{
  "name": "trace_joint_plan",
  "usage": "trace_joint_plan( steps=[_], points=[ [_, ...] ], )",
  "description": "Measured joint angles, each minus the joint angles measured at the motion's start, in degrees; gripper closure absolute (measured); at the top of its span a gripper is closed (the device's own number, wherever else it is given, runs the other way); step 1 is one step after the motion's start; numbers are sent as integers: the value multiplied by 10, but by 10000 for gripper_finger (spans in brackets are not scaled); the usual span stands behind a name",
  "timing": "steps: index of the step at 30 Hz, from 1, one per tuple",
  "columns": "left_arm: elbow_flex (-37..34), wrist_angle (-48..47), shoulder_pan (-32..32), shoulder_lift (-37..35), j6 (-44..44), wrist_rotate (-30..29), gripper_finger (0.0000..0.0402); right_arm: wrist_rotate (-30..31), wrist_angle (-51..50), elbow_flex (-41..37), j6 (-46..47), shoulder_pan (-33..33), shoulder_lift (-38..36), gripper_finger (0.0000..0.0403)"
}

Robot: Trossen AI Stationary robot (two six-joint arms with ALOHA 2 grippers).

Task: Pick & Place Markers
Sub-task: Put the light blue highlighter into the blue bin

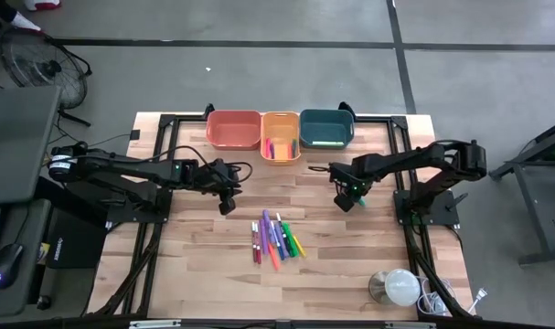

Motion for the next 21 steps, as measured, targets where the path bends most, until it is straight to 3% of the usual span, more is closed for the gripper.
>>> trace_joint_plan(
  steps=[14, 21],
  points=[
    [29, -2, 11, 0, 69, -59, 314, 3, -42, 97, -51, 0, 8, 350],
    [29, -12, 126, -40, 101, 26, 314, 47, -97, 217, -104, -14, 6, 350]
  ],
)
